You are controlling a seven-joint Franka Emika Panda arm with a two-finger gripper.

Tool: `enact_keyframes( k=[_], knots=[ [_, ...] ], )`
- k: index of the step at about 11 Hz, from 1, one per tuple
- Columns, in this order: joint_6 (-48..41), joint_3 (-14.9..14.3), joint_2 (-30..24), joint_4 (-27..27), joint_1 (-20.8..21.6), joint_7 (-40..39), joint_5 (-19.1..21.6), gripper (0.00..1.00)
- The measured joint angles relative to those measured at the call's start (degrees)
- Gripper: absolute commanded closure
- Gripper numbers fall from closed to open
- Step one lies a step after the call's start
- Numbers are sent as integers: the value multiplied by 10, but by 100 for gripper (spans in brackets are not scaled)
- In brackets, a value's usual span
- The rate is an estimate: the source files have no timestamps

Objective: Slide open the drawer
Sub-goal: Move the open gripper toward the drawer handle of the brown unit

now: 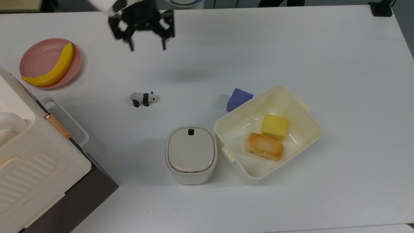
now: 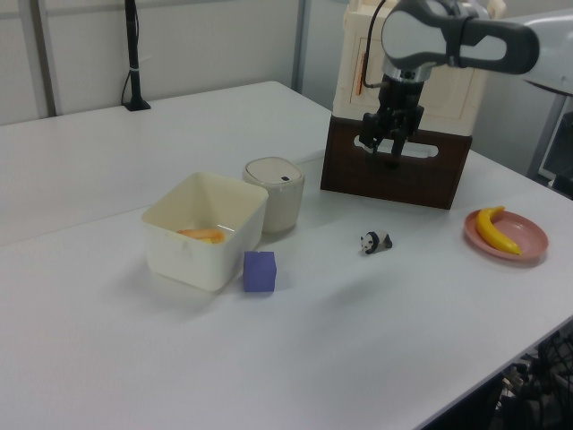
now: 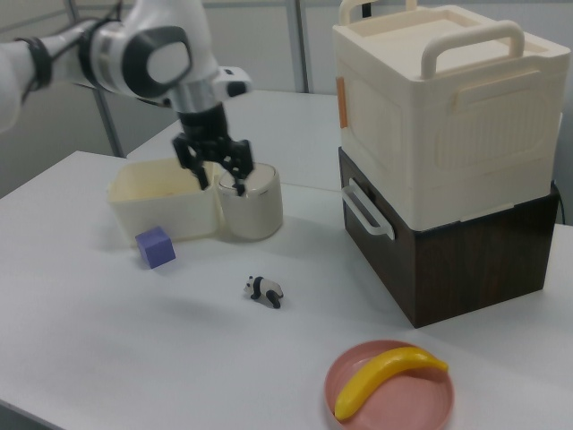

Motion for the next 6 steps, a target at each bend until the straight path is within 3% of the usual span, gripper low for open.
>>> enact_keyframes(
  k=[4,6],
  knots=[
    [136,-52,49,1,-9,-217,-28,18],
    [192,-69,70,1,-11,-324,-64,18]
  ],
)
